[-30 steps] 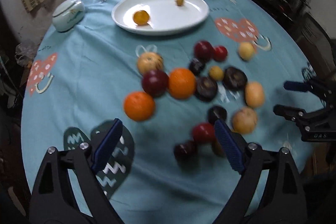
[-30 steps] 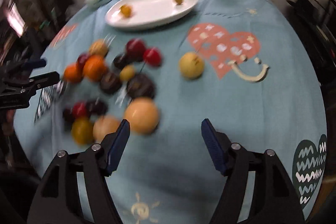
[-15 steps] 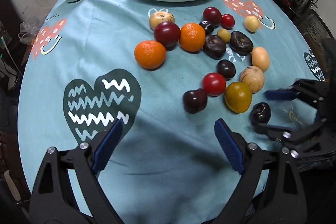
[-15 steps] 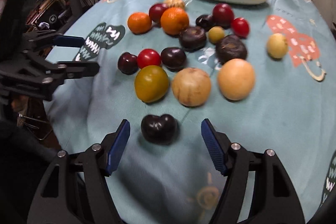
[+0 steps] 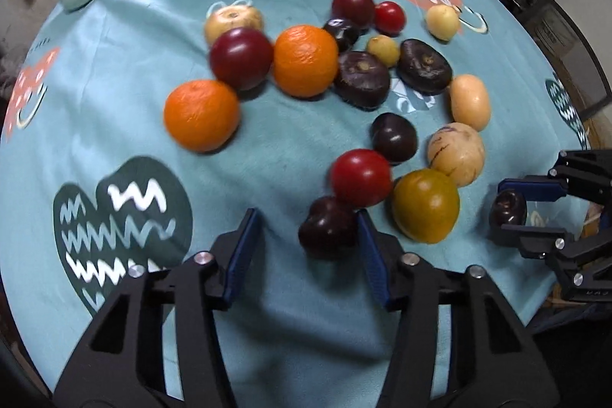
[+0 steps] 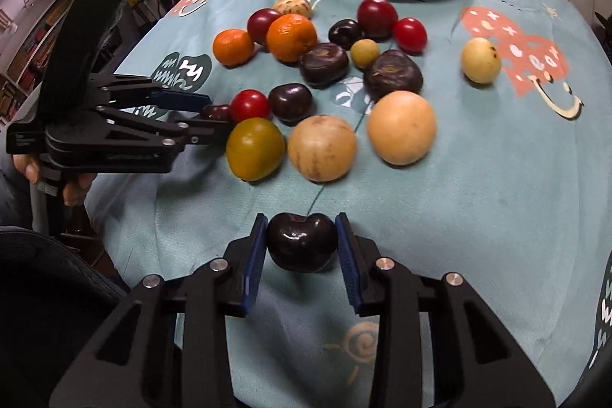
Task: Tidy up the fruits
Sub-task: 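Grasp a dark plum with the left tool while the right tool grasps another plum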
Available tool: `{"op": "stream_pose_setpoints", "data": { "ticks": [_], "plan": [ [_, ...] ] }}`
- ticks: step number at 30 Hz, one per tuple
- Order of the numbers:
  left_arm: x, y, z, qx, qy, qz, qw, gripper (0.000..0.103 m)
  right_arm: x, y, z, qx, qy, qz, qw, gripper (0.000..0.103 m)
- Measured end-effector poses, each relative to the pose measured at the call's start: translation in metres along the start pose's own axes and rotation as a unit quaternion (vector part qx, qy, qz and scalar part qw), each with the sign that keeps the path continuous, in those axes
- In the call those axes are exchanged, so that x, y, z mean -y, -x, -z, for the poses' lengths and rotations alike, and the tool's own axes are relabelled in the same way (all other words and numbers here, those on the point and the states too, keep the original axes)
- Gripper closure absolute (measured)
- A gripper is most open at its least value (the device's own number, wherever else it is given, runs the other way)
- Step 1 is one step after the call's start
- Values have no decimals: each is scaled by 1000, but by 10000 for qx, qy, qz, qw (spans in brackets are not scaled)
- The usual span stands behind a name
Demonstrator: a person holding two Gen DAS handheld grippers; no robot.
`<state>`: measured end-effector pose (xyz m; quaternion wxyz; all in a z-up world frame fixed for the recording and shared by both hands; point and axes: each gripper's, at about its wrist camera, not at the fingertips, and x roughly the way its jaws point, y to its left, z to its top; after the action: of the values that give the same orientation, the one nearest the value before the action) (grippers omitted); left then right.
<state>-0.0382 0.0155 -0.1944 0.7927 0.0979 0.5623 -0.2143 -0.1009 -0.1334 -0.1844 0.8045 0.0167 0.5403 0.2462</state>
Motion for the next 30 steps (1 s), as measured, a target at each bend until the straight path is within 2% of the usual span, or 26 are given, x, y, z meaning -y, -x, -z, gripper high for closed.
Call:
{"op": "stream_pose_setpoints", "data": {
  "ticks": [1, 6, 11, 15, 17, 24, 26, 30],
  "plan": [
    [1, 2, -1, -6, -16, 148, 9999, 74, 0, 0, 0, 2, -15, 6, 10000, 67],
    [0, 22, -2, 137, -8, 121, 9998, 74, 3, 5, -4, 76, 16, 2, 10000, 67],
    [-5, 69, -13, 687, 128, 148, 9974, 74, 0, 20, -17, 299, 98, -89, 9995, 67],
    [1, 91, -31, 995, 72, -119, 9949, 74, -5, 29, -30, 440, 218, -170, 9986, 67],
    [6, 89, -36, 953, 45, -143, 9953, 74, -8, 29, -33, 413, 272, -187, 9986, 67],
    [16, 56, -33, 319, -35, 0, 9995, 74, -8, 20, -30, 194, 266, -219, 9992, 67],
    [16, 54, -39, 346, -52, -25, 9994, 74, -6, 23, -36, 264, 285, -179, 9991, 67],
    [12, 67, -70, 665, -115, -174, 9976, 74, 2, 37, -63, 573, 325, -112, 9978, 67]
  ]
}}
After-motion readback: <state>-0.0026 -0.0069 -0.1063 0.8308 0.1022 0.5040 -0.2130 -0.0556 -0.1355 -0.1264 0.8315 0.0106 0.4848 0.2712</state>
